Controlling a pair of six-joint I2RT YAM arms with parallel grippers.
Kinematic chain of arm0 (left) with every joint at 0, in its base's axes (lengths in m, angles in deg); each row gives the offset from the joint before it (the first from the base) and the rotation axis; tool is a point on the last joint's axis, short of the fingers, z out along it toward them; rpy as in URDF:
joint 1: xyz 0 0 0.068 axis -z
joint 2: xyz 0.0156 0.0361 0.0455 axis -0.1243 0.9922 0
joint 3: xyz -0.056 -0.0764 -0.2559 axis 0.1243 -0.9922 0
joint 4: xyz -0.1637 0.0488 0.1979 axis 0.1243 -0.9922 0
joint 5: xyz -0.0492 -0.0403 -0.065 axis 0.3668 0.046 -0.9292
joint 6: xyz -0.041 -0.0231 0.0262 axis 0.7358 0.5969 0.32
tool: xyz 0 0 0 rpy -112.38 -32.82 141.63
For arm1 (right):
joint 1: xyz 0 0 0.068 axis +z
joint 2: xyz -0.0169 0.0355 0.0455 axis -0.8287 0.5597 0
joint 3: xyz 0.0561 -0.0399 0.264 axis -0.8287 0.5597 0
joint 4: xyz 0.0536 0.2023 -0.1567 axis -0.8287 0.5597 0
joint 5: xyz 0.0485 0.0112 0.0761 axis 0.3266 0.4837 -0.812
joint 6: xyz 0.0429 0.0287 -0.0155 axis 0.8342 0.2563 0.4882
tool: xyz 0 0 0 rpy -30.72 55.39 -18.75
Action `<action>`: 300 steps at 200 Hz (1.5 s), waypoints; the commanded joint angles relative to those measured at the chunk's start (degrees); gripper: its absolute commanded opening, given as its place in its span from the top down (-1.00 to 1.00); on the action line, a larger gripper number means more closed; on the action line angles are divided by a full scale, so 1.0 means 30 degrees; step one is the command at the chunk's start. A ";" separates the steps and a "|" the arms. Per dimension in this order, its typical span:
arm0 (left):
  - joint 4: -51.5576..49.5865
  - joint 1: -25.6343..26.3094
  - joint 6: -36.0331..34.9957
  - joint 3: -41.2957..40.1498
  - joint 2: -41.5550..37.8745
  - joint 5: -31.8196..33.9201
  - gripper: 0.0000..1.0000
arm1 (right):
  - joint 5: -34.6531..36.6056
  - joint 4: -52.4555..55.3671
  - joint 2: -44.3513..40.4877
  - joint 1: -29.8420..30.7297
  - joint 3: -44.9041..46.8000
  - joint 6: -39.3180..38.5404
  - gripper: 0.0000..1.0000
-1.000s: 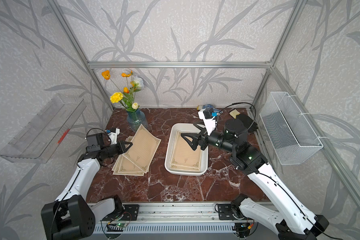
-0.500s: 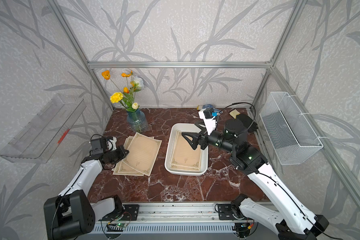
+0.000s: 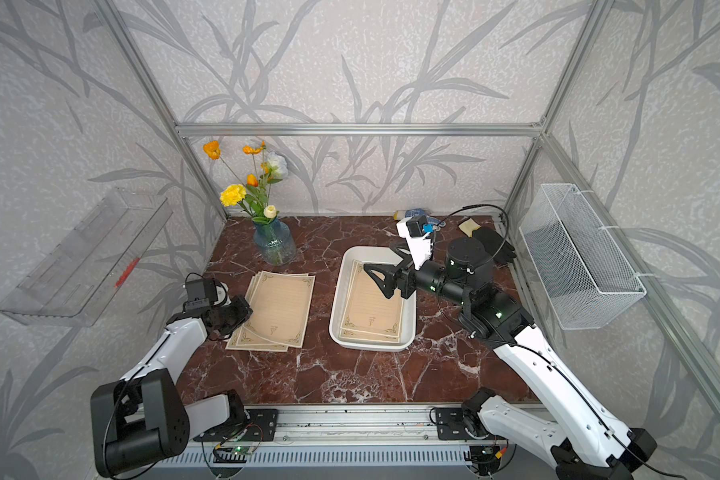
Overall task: Take out the stationery paper from the storage box
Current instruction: Place the stationery paper at the center of the board.
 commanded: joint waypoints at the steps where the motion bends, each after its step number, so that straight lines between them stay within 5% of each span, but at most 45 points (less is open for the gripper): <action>1: -0.0068 -0.0100 0.0380 -0.0074 0.0393 0.0789 1.00 | 0.0252 0.0060 0.0030 -0.0075 0.0204 -0.0247 -0.85; 34: -0.0135 -0.0129 0.0117 0.0263 0.1104 0.0823 1.00 | 0.0245 0.0112 0.0030 -0.0081 0.0204 -0.0174 -0.85; 85: -0.1838 -0.0639 -0.0924 0.1906 0.3421 0.0983 0.11 | 0.0484 0.0171 -0.0087 -0.0093 0.0363 -0.0068 -0.85; 109: -0.2461 -0.0802 -0.0858 0.2330 0.3974 0.1212 -0.05 | 0.0891 0.0735 -0.0116 -0.0073 0.0388 -0.0020 -0.85; 168: -0.2348 -0.0850 -0.0610 0.1391 -0.0438 0.4643 -0.55 | 0.4069 0.5549 0.0928 -0.0078 -0.0540 0.0061 -0.84; 223: -0.1681 0.1250 -0.2485 0.3067 -0.4544 0.5405 -0.52 | 0.7593 0.8298 0.1059 -0.0080 0.0489 0.1543 -0.72; 255: -0.2424 0.5450 -0.4596 0.5568 -0.3681 0.7060 -0.46 | 0.8886 0.9196 0.1978 -0.0064 0.0730 0.2956 -0.70; 300: -0.3268 0.9455 -0.5819 0.8768 -0.0720 0.6188 -0.37 | 0.9689 0.8794 0.3673 -0.0051 0.1287 0.4610 -0.70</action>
